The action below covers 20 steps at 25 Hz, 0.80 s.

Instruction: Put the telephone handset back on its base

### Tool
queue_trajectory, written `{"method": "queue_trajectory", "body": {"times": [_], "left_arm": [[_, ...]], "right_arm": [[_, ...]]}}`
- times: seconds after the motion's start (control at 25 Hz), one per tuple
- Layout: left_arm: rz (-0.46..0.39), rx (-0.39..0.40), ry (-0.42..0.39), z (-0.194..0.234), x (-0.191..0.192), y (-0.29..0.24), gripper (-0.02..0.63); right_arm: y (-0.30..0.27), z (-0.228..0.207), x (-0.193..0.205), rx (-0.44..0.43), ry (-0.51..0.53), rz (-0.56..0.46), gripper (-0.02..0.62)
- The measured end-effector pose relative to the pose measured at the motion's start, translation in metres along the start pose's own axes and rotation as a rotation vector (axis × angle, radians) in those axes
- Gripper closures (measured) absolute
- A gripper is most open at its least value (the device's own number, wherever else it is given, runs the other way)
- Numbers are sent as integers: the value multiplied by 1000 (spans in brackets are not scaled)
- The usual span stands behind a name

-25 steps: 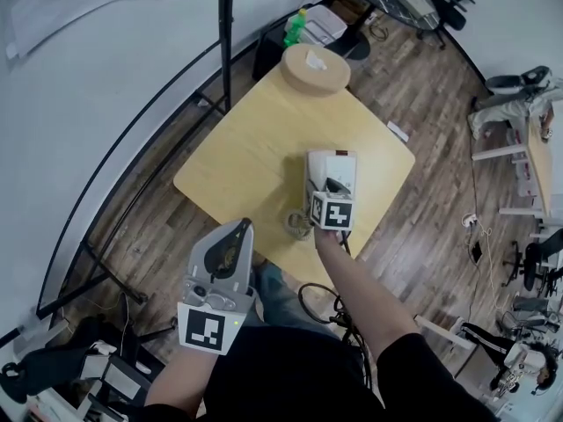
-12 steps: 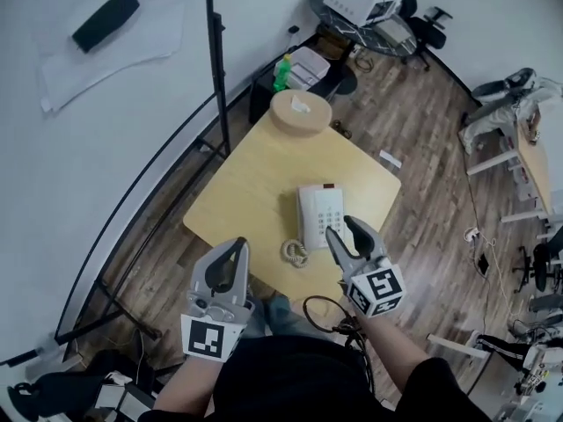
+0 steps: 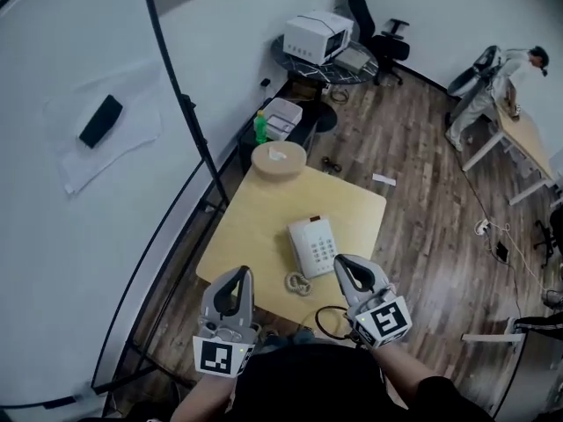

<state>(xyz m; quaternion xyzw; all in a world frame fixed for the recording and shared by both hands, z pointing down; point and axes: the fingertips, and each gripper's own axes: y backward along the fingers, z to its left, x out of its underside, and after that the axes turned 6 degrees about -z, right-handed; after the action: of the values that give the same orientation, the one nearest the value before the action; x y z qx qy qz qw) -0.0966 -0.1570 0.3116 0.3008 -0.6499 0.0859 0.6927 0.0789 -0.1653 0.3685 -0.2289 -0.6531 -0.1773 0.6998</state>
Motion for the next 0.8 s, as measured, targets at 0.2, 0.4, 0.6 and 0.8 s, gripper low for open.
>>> {"method": "queue_trajectory", "body": {"times": [0.2,0.4,0.6,0.8], "left_arm": [[-9,39,-9,-17,-9,-5,606],[-20,44,-13,-28,-18,-5,606],[-17,39,-18,-30,-20,-5,606],[1,32,-20,-27,-15,-1,606]], "right_arm": [[13,-5,-3,43,-3,-25,588],[22,-3,-12,44,-6,-43,587],[25,-5,-8,44,-19,-30,588],[22,-2,-6,42,-29,-30,588]]}}
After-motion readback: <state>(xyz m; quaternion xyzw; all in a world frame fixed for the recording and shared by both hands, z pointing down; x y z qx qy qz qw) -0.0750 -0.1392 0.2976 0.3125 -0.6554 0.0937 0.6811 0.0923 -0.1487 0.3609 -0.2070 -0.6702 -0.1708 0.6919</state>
